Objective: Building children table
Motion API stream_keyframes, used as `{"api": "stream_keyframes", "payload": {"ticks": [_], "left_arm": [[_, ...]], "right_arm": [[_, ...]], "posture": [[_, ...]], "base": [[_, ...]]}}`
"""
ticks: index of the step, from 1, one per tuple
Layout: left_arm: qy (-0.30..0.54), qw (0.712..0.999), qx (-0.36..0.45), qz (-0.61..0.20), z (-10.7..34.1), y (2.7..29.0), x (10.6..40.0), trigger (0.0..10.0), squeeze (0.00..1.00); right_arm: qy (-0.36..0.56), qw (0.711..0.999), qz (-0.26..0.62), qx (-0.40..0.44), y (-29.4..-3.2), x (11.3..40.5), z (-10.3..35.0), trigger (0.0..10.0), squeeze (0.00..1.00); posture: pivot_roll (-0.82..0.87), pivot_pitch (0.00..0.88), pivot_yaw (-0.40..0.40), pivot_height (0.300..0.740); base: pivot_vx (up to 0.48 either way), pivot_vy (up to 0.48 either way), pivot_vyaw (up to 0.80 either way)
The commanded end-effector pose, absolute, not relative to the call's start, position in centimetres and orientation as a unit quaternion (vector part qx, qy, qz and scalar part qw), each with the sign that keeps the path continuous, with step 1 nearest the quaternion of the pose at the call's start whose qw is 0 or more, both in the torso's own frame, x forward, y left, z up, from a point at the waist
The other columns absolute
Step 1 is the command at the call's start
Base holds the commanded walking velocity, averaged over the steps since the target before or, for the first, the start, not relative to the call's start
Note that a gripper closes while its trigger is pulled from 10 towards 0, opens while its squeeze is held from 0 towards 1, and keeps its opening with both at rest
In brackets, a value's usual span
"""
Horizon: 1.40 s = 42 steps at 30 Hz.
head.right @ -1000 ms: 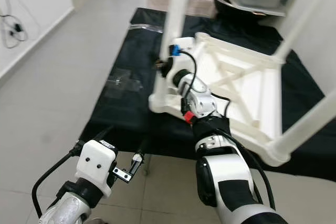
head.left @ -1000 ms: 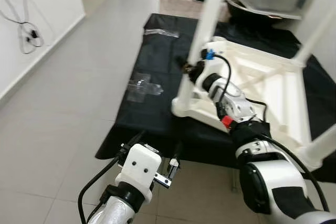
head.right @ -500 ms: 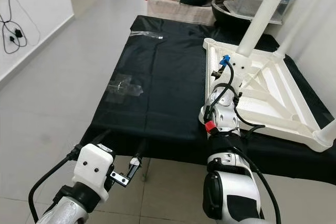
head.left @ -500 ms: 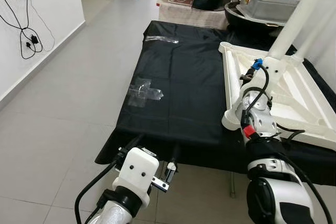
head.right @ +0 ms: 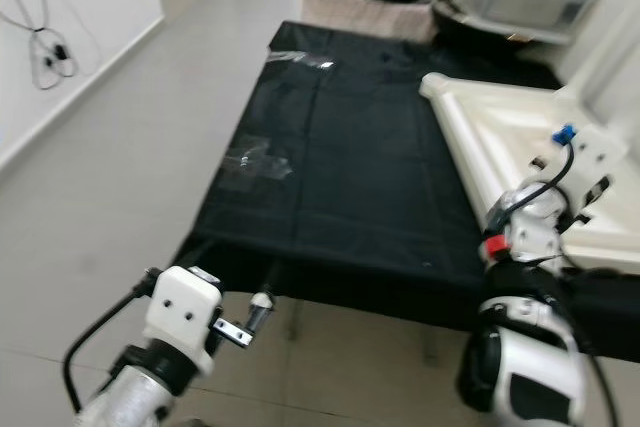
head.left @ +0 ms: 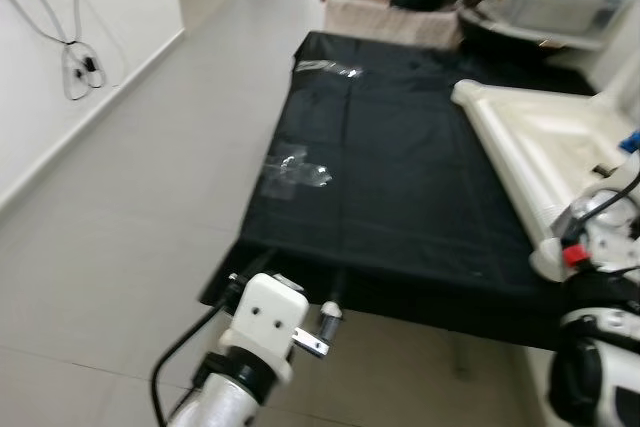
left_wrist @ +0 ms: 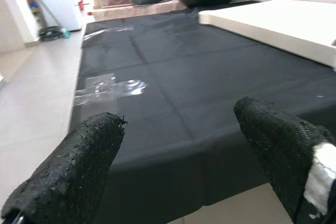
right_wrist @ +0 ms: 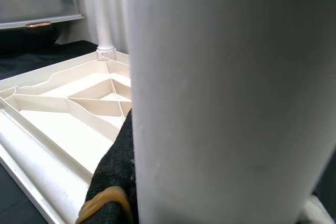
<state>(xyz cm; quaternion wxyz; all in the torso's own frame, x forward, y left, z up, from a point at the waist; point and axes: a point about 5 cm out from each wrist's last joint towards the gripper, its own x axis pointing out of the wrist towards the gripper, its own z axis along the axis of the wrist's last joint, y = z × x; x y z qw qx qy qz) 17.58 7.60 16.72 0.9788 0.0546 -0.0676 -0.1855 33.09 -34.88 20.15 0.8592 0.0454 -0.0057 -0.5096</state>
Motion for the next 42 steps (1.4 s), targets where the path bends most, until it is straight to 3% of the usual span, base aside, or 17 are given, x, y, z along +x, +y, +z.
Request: {"api": "stream_keyframes", "payload": {"ticks": [1, 2, 3, 4, 8, 9, 15, 17, 20, 21, 23, 27, 34, 42], "left_arm": [[-0.058, 0.978, 0.055, -0.191, 16.3, 7.4, 17.5, 10.0, 0.0], [-0.057, 0.978, 0.055, -0.192, 16.3, 7.4, 17.5, 10.0, 0.0], [-0.057, 0.978, 0.055, -0.192, 16.3, 7.4, 17.5, 10.0, 0.0], [-0.057, 0.978, 0.055, -0.192, 16.3, 7.4, 17.5, 10.0, 0.0], [-0.057, 0.978, 0.056, -0.191, 16.3, 7.5, 17.5, 10.0, 0.0], [-0.056, 0.978, 0.057, -0.19, 16.3, 7.5, 17.5, 10.0, 0.0], [-0.055, 0.979, 0.057, -0.19, 16.2, 7.5, 17.5, 10.0, 0.0], [-0.053, 0.979, 0.056, -0.19, 16.1, 7.5, 17.5, 10.0, 0.0], [-0.051, 0.979, 0.056, -0.189, 16.0, 7.5, 17.5, 10.0, 0.0], [-0.045, 0.981, 0.052, -0.184, 15.9, 7.6, 17.5, 10.0, 0.0], [-0.041, 0.981, 0.051, -0.18, 15.8, 7.7, 17.6, 10.0, 0.0], [-0.03, 0.984, 0.047, -0.171, 15.5, 8.0, 17.7, 10.0, 0.0], [-0.006, 0.989, 0.025, -0.148, 15.0, 8.7, 17.8, 10.0, 0.0], [0.013, 0.989, 0.043, -0.144, 14.4, 9.0, 18.0, 10.0, 0.0]], "right_arm": [[0.058, 0.833, -0.55, 0.011, -36.6, 31.5, 17.8, 0.1, 0.0], [0.061, 0.842, -0.535, 0.012, -36.0, 31.8, 17.5, 10.0, 0.0], [0.06, 0.853, -0.518, 0.008, -35.3, 32.2, 17.3, 10.0, 0.18], [0.052, 0.866, -0.497, 0.002, -34.2, 32.8, 17.2, 10.0, 1.0], [0.043, 0.879, -0.476, -0.01, -32.7, 33.6, 17.2, 10.0, 1.0], [0.038, 0.888, -0.457, -0.023, -31.5, 33.8, 17.0, 10.0, 0.0], [0.023, 0.913, -0.405, -0.047, -29.3, 33.4, 16.4, 10.0, 0.0], [-0.007, 0.934, -0.345, -0.096, -26.9, 31.9, 16.3, 10.0, 0.0], [-0.021, 0.945, -0.302, -0.123, -25.5, 30.7, 16.0, 10.0, 0.0], [-0.06, 0.96, -0.21, -0.177, -22.7, 28.2, 15.9, 10.0, 0.0], [-0.07, 0.963, -0.178, -0.188, -21.7, 27.3, 15.8, 10.0, 0.0], [-0.07, 0.973, -0.133, -0.176, -20.5, 26.0, 15.5, 10.0, 0.0], [-0.074, 0.991, -0.04, -0.106, -17.8, 26.8, 16.1, 10.0, 0.0], [-0.081, 0.992, -0.002, -0.101, -15.7, 27.1, 17.0, 10.0, 0.0]], "posture": [[0.15, 0.116, -0.093, 0.74], [0.14, 0.116, -0.091, 0.74], [0.15, 0.114, -0.09, 0.74], [0.16, 0.114, -0.092, 0.74], [0.15, 0.112, -0.093, 0.74], [0.15, 0.113, -0.094, 0.74], [0.15, 0.11, -0.095, 0.74], [0.14, 0.105, -0.094, 0.74], [0.14, 0.104, -0.095, 0.74], [0.14, 0.101, -0.091, 0.74], [0.14, 0.098, -0.09, 0.74], [0.14, 0.092, -0.084, 0.74], [0.14, 0.081, -0.071, 0.74], [0.15, 0.075, -0.068, 0.74]], "base": [[0.0, 0.0, 0.0], [0.0, 0.0, 0.0], [0.0, 0.0, 0.0], [0.0, 0.0, 0.0], [0.0, 0.0, 0.0], [0.0, 0.0, 0.0], [0.0, 0.0, 0.0], [0.0, 0.0, 0.0], [0.0, 0.0, 0.0], [0.0, 0.0, 0.0], [0.0, 0.0, 0.0], [0.0, 0.0, 0.0], [0.0, 0.0, 0.0], [0.0, 0.48, 0.0]]}}
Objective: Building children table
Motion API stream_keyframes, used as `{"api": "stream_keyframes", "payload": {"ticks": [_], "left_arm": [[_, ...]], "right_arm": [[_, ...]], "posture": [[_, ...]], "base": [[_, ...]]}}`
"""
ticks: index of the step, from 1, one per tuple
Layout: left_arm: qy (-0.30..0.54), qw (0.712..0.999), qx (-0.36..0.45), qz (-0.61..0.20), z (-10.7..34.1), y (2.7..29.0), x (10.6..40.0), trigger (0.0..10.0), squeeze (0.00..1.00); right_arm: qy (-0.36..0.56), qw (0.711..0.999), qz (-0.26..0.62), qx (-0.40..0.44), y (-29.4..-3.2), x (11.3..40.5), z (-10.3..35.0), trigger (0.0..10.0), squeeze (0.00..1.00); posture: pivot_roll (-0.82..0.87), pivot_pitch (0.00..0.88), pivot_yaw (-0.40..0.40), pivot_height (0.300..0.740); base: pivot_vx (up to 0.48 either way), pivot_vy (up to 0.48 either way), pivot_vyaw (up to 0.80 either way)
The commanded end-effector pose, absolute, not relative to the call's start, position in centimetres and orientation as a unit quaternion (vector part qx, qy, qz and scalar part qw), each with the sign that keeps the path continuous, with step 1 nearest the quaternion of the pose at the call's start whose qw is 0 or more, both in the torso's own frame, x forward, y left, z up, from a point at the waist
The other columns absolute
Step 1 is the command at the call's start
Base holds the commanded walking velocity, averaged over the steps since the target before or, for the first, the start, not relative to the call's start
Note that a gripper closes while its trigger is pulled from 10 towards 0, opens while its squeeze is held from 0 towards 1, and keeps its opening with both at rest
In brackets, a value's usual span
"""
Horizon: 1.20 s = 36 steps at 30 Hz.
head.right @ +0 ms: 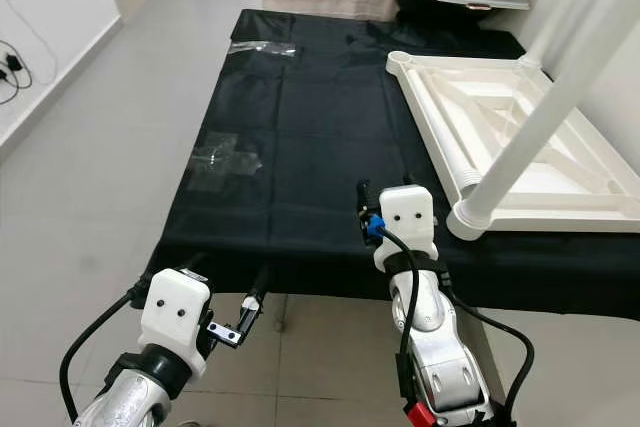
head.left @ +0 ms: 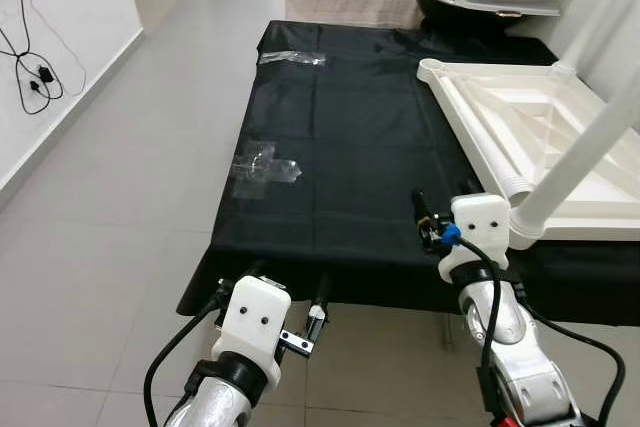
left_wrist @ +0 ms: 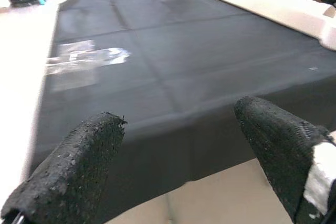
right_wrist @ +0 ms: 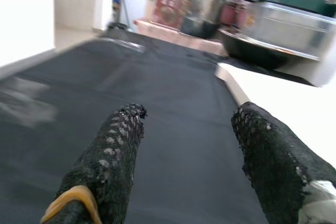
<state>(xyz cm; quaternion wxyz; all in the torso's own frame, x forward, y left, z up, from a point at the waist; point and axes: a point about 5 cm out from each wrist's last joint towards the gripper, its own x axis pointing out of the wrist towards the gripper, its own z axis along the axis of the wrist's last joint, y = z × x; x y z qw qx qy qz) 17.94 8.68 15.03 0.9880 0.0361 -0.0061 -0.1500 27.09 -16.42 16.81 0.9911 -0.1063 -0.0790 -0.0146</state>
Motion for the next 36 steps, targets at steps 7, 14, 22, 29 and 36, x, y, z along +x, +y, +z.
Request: {"api": "stream_keyframes", "payload": {"ticks": [7, 14, 22, 29, 36], "left_arm": [[0.019, 0.987, 0.065, -0.147, 14.2, 9.0, 17.8, 10.0, 0.0], [0.033, 0.993, 0.058, -0.101, 13.9, 10.0, 18.2, 10.0, 0.0], [0.027, 0.992, 0.066, -0.105, 14.1, 10.0, 18.3, 10.0, 0.0], [0.029, 0.992, 0.066, -0.103, 14.1, 10.1, 18.3, 10.0, 0.0], [0.033, 0.992, 0.069, -0.101, 14.0, 10.2, 18.3, 10.0, 0.0]], "right_arm": [[-0.063, 0.994, 0.013, -0.09, -14.9, 27.0, 16.5, 10.0, 0.0], [-0.04, 0.989, -0.024, -0.138, -13.6, 26.7, 15.5, 10.0, 0.0], [-0.019, 0.992, 0.079, -0.097, -11.7, 25.9, 14.0, 10.0, 0.0], [-0.007, 0.993, 0.099, -0.07, -11.6, 26.1, 13.9, 10.0, 0.0], [-0.029, 0.991, 0.104, -0.078, -11.4, 26.1, 14.5, 10.0, 0.0]], "posture": [[0.15, 0.082, -0.063, 0.74], [0.14, 0.088, -0.061, 0.74], [0.15, 0.095, -0.059, 0.74], [0.15, 0.102, -0.056, 0.74], [0.15, 0.107, -0.053, 0.74]], "base": [[0.11, 0.109, 0.0], [0.0, 0.0, 0.0], [0.0, 0.0, 0.0], [0.0, 0.0, -0.34], [0.239, 0.0, -0.4]]}}
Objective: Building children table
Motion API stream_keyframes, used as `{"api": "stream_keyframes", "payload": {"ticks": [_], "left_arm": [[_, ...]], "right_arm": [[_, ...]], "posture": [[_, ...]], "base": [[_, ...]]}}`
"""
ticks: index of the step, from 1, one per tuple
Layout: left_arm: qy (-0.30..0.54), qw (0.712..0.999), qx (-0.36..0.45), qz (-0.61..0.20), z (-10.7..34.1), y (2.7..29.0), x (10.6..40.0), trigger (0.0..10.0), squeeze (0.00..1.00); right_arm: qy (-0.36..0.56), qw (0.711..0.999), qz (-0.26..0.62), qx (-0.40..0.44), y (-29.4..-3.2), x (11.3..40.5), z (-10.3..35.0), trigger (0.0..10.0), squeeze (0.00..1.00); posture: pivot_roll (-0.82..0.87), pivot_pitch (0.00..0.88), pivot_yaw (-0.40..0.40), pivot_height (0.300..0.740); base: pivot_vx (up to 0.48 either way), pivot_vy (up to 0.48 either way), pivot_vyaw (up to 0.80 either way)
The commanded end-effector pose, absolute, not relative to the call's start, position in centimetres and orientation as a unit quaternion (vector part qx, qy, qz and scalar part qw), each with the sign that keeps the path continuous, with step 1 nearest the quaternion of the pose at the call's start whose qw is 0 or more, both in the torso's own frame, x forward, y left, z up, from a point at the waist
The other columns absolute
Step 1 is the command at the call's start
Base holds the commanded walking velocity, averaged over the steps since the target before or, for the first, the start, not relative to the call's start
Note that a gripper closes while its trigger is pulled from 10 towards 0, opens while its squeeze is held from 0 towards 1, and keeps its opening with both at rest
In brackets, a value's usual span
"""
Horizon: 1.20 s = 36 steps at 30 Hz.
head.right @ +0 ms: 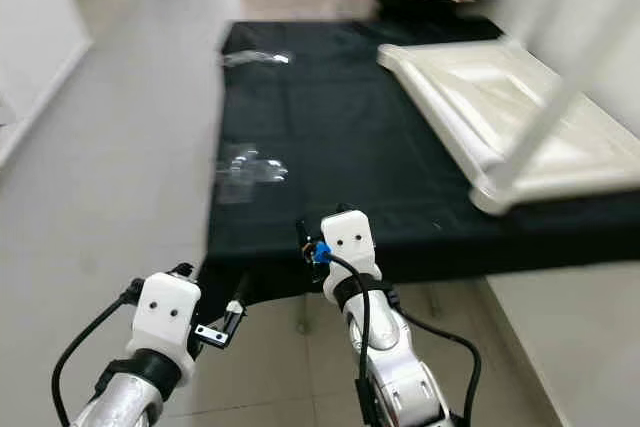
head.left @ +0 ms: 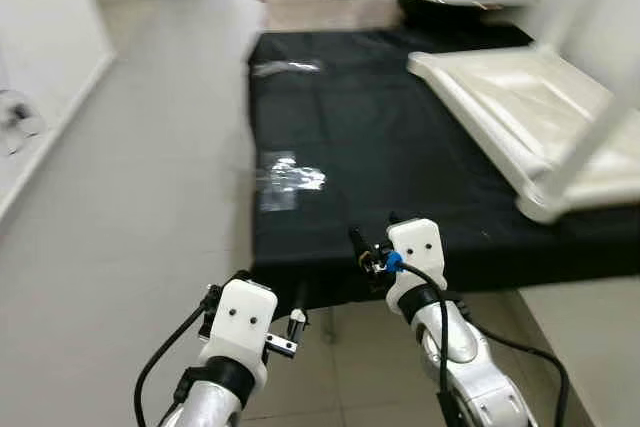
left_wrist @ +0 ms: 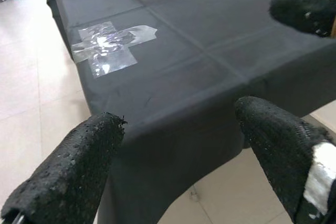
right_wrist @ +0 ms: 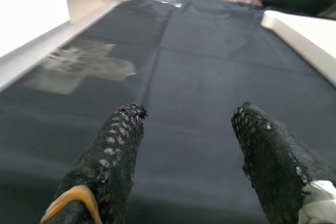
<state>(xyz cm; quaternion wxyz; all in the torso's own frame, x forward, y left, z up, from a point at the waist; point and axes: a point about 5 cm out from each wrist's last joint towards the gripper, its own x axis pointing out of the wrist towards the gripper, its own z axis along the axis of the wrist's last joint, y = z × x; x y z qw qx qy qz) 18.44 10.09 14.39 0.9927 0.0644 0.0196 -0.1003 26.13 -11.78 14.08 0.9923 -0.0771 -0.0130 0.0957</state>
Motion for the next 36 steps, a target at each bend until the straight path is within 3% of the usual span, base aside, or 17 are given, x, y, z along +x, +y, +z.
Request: {"api": "stream_keyframes", "payload": {"ticks": [1, 16, 28, 36], "left_arm": [[0.033, 0.992, 0.069, -0.101, 14.0, 10.2, 18.3, 10.0, 0.0], [0.032, 0.992, 0.072, -0.101, 14.0, 10.2, 18.5, 10.0, 0.0], [0.023, 0.992, 0.085, -0.09, 14.3, 10.4, 18.6, 10.0, 0.0], [0.019, 0.992, 0.082, -0.096, 14.4, 10.3, 18.5, 10.0, 0.0]], "right_arm": [[-0.029, 0.991, 0.104, -0.078, -11.4, 26.1, 14.5, 10.0, 0.0], [-0.051, 0.991, 0.095, -0.075, -11.9, 27.5, 15.7, 10.0, 0.0], [-0.092, 0.99, 0.077, -0.076, -12.4, 29.9, 18.1, 10.0, 0.0], [-0.094, 0.99, 0.08, -0.071, -12.2, 30.0, 18.3, 10.0, 0.0]], "posture": [[0.15, 0.107, -0.053, 0.74], [0.15, 0.109, -0.059, 0.74], [0.15, 0.111, -0.065, 0.74], [0.15, 0.106, -0.067, 0.74]], "base": [[0.431, 0.0, 0.0], [0.442, 0.0, 0.0], [0.0, 0.0, 0.0], [0.127, -0.403, 0.0]]}}
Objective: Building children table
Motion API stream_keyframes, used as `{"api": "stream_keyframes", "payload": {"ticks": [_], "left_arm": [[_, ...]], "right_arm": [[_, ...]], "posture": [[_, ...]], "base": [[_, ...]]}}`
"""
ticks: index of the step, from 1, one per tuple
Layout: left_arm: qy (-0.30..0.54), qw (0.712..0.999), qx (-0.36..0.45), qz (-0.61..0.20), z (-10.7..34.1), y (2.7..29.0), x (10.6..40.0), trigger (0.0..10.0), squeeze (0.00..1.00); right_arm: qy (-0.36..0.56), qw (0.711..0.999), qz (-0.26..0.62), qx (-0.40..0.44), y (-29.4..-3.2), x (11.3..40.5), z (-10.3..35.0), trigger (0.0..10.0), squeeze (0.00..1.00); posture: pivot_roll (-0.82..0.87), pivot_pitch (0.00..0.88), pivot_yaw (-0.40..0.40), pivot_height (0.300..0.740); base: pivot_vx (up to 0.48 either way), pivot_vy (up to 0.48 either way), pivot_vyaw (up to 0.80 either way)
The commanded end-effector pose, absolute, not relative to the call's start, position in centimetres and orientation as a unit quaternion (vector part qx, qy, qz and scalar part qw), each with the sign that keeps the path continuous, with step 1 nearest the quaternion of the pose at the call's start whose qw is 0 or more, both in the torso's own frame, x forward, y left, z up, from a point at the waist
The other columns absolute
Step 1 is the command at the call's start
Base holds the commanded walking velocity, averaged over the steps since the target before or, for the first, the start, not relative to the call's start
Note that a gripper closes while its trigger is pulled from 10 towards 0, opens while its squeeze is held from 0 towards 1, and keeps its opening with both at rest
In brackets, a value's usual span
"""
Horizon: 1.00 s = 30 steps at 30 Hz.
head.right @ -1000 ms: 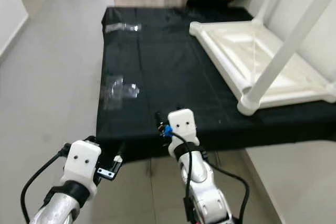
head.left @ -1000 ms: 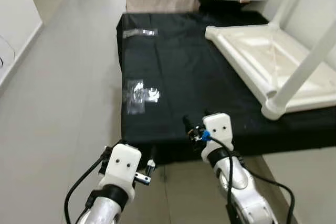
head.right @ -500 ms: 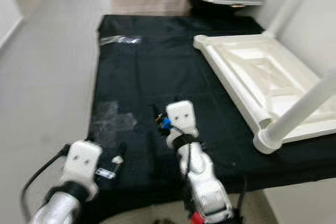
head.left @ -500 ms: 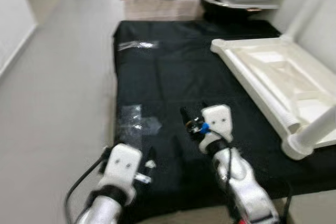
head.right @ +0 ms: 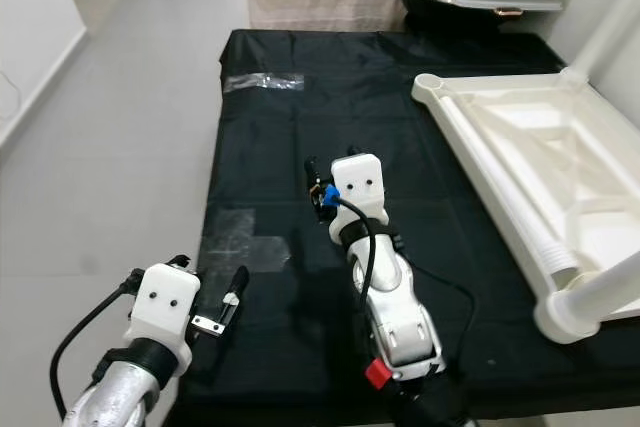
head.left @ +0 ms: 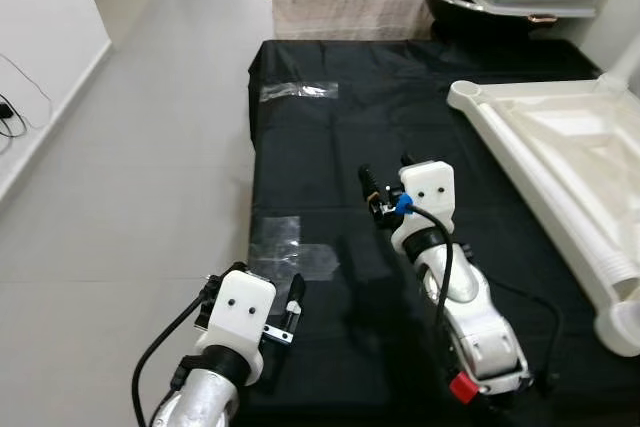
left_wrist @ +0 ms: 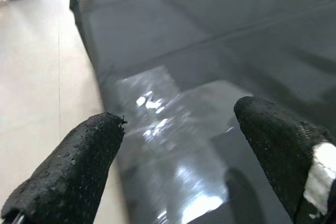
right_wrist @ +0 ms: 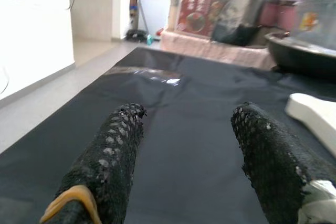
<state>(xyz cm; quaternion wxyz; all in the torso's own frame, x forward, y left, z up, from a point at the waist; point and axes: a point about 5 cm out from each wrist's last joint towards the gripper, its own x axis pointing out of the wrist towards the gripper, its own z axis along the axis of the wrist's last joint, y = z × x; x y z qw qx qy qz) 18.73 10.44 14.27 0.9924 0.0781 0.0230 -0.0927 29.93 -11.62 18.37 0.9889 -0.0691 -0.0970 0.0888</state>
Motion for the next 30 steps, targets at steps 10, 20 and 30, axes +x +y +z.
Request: {"api": "stream_keyframes", "payload": {"ticks": [10, 20, 30], "left_arm": [[0.033, 0.995, 0.08, -0.057, 14.1, 11.1, 18.9, 10.0, 0.0], [0.037, 0.995, 0.08, -0.056, 14.0, 11.1, 18.8, 10.0, 0.0], [0.047, 0.994, 0.067, -0.078, 13.8, 10.4, 18.5, 10.0, 0.0]], "right_arm": [[-0.094, 0.989, 0.085, -0.073, -12.4, 31.3, 19.0, 10.0, 0.0], [-0.063, 0.983, 0.119, -0.126, -11.1, 35.0, 22.2, 10.0, 0.0], [0.079, 0.981, 0.087, -0.156, -11.2, 40.5, 23.2, 10.0, 0.0]], "posture": [[0.15, 0.094, -0.072, 0.74], [0.15, 0.102, -0.076, 0.74], [0.14, 0.133, -0.078, 0.74]], "base": [[0.051, -0.163, 0.0], [0.0, 0.0, 0.0], [0.0, 0.0, 0.0]]}}
